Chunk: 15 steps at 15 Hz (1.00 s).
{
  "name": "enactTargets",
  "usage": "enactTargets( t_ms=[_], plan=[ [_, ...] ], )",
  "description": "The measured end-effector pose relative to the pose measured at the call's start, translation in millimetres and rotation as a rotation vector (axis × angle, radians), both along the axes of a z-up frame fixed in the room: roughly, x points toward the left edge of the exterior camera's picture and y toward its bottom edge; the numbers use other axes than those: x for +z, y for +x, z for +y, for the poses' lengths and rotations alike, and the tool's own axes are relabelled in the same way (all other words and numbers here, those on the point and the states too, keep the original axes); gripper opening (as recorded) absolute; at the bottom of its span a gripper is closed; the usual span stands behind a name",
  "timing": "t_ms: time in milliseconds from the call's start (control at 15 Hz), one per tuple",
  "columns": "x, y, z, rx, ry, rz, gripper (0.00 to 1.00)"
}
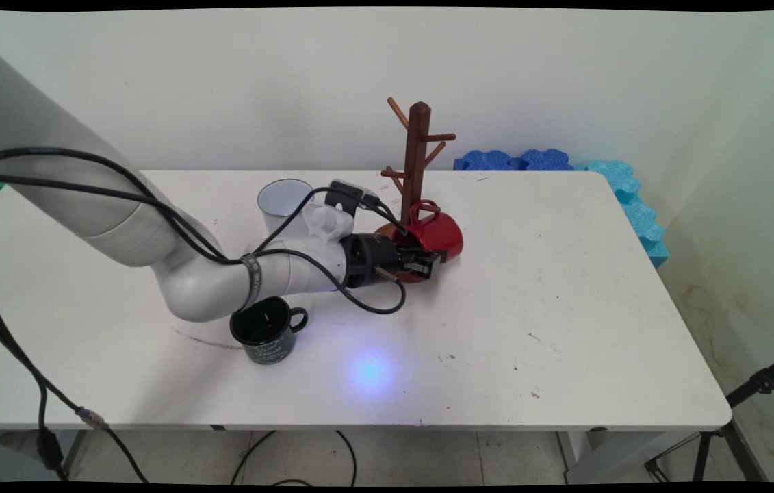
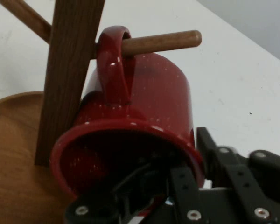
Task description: Pick up the red mug from the rack, then place the picked object on the table
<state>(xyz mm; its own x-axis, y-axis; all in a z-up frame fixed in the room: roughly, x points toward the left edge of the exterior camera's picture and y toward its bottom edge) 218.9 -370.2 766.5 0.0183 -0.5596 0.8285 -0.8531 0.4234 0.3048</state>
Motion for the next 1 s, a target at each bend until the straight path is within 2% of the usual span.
enactTargets(
  t_ms=[400, 1000],
  plan=[
    [3.0, 0.3, 0.6, -0.011, -0.008, 0.000, 0.00],
    [27.8, 0.8, 19.4, -0.063, -0.032, 0.028, 0.00]
  ],
)
